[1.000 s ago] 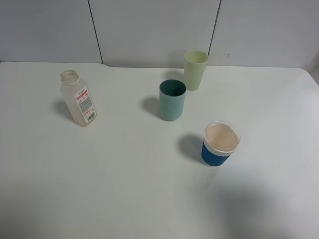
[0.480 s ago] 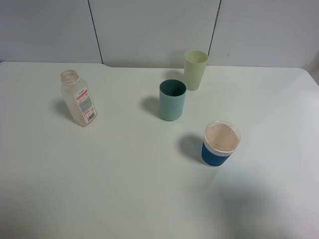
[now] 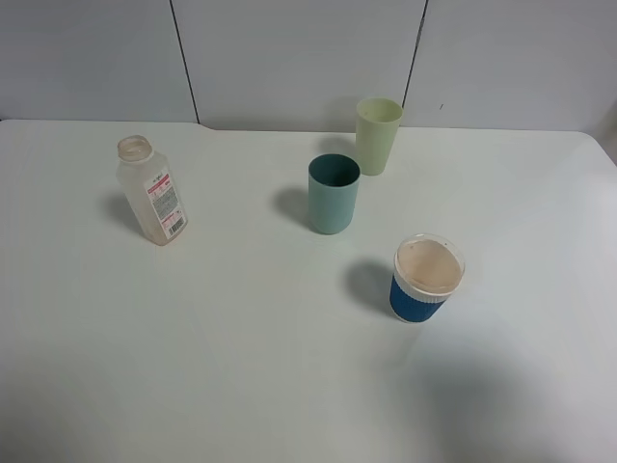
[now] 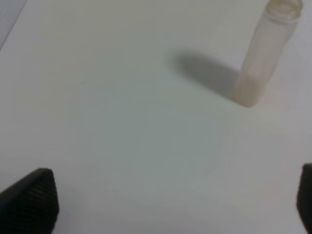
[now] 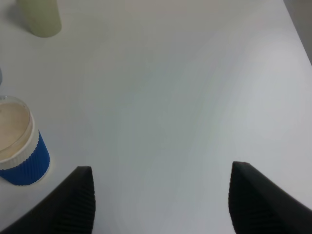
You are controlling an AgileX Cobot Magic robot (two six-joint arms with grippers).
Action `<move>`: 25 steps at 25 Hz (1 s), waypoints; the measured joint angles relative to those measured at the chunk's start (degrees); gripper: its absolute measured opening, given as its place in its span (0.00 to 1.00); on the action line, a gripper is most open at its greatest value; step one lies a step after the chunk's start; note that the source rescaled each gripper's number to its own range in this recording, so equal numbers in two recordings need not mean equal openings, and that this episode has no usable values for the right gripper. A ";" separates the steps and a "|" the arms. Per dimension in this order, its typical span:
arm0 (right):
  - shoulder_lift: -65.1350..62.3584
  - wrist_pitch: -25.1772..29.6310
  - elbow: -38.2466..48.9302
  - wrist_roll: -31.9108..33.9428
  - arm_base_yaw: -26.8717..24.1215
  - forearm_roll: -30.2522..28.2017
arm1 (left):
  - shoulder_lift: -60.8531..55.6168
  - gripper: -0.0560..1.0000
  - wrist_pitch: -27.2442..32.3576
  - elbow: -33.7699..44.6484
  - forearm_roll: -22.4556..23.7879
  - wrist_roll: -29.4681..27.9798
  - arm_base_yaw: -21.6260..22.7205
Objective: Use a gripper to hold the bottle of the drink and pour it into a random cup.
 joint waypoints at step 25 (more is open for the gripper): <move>0.00 0.00 0.00 0.00 0.00 0.00 | 0.00 1.00 0.00 0.00 0.00 0.05 0.00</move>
